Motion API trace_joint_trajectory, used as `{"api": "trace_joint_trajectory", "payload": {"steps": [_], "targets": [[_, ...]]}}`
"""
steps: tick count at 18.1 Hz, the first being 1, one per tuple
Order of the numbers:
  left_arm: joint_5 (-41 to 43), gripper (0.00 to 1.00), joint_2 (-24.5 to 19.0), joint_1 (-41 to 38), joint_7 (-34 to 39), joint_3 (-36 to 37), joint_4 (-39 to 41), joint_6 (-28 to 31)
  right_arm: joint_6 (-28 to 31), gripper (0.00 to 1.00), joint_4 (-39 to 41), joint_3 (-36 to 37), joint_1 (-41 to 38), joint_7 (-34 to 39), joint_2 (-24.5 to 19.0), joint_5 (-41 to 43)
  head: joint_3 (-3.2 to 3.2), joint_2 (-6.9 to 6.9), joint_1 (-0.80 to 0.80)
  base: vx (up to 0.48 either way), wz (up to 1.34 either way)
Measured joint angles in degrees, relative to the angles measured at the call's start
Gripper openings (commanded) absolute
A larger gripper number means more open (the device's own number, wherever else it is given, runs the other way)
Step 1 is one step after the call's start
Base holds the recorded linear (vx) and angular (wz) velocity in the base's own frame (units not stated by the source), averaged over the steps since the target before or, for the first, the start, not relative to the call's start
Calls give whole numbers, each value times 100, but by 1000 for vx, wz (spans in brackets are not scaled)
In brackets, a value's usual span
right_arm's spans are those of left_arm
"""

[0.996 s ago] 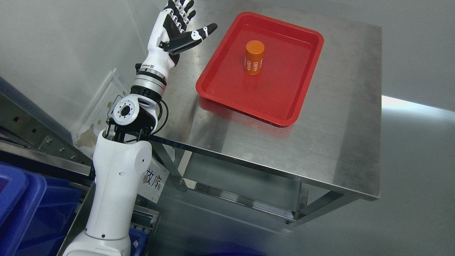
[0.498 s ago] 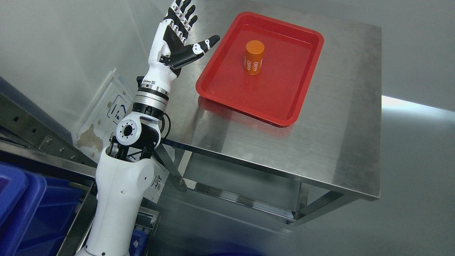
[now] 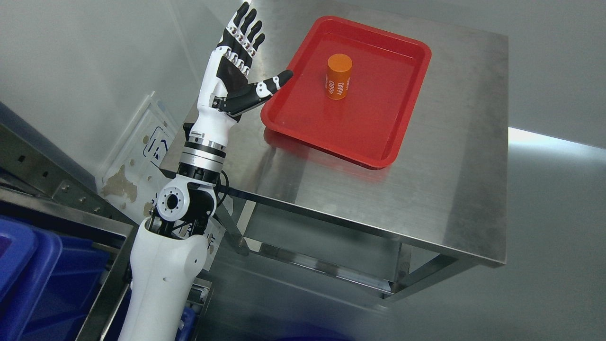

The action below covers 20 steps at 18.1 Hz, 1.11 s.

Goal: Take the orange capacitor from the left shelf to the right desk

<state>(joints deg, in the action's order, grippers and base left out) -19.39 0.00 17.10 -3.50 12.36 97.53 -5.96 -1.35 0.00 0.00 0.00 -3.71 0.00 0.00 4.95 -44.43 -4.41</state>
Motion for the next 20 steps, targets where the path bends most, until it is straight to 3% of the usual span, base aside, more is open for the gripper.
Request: {"api": "trace_joint_trajectory", "payload": {"steps": [8, 20], "targets": [[5, 100, 0, -296, -11, -140, 63, -355, 0, 100, 0, 0, 0, 0, 0, 0, 0, 0, 0, 0, 0], [5, 100, 0, -498, -19, -303, 100, -378, 0, 100, 0, 0, 0, 0, 0, 0, 0, 0, 0, 0, 0]]}}
